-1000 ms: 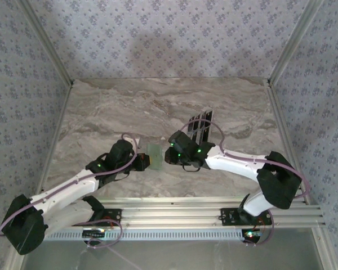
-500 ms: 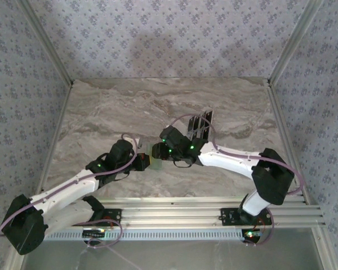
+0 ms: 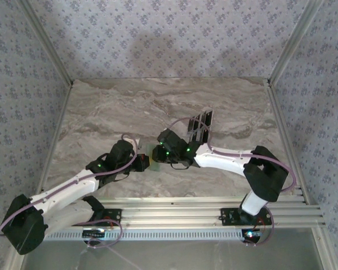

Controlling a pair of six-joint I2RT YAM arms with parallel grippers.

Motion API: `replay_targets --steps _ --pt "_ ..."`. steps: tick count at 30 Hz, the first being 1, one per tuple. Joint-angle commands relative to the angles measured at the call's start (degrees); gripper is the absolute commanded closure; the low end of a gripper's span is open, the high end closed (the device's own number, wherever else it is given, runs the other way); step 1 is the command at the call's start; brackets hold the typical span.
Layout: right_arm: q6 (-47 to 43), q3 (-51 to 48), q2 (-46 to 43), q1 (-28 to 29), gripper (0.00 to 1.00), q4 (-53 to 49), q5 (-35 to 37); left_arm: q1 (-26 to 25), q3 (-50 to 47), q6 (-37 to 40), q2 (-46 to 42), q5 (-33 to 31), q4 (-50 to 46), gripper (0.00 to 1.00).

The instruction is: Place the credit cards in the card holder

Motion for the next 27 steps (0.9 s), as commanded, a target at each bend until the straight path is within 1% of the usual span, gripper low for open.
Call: replay_targets --steps 1,4,15,21,25,26,27 --pt "0.1 -1.7 0.8 -0.8 0.88 -2.5 0.9 0.1 1.3 -0.7 -1.1 0.3 2.4 1.00" --pt "-0.1 -2.2 1.0 -1.0 1.00 -1.9 0.3 0.1 1.3 -1.0 -1.1 0.3 2.5 1.00" --pt "0.2 -8.4 -1.8 -2.6 1.00 -2.7 1.2 0.1 0.4 -1.2 -1.2 -0.7 2.1 1.00" --pt "-0.7 -8.4 -2.8 -2.9 1.00 -3.3 1.1 0.1 -0.9 -1.4 -1.1 -1.3 2.5 1.00" --pt "-1.7 -7.2 -3.6 -2.8 1.00 -3.7 0.6 0.1 -2.2 -2.2 -0.4 -3.4 2.4 1.00" --pt "-2.1 -6.9 -3.7 -2.8 1.00 -3.8 0.4 0.1 -2.6 -2.4 -0.1 -4.1 2.2 0.99" --pt "-2.4 -6.4 -3.8 -2.7 1.00 -4.0 0.1 0.1 -2.8 -2.6 0.4 -4.9 2.0 0.92"
